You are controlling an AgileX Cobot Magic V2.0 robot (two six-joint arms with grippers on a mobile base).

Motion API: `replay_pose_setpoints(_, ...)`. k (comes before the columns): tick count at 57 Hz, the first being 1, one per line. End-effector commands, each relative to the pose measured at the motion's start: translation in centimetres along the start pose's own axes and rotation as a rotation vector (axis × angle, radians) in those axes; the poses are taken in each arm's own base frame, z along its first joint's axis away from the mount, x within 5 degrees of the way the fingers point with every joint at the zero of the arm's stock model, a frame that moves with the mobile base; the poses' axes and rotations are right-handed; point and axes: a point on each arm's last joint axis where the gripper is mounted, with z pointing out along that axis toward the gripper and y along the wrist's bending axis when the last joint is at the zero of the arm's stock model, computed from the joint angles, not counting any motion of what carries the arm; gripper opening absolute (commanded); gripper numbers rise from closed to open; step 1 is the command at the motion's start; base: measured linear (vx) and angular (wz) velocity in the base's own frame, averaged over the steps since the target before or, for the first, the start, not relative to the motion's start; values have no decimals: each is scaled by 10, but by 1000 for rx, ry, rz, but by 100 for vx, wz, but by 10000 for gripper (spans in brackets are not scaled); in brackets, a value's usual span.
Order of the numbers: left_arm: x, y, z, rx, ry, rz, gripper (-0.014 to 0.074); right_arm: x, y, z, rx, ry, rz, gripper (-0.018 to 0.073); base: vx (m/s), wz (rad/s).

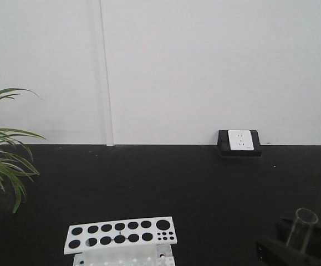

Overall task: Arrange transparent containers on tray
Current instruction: 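Drive the base to the bench with the yellow tray, holding both tubes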

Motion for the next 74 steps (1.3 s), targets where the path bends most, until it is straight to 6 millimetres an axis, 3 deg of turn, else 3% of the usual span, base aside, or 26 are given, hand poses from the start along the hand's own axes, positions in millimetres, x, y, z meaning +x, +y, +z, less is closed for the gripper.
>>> replay_pose_setpoints(1,-19,-2,-2,17,-114,-4,69,-17,0,-5,-6,-114,-18,-11,-23,4)
replay_pose_setpoints(74,-19,-2,-2,17,-113,-4,68,-17,0,-5,-6,-114,-18,-11,-32,5)
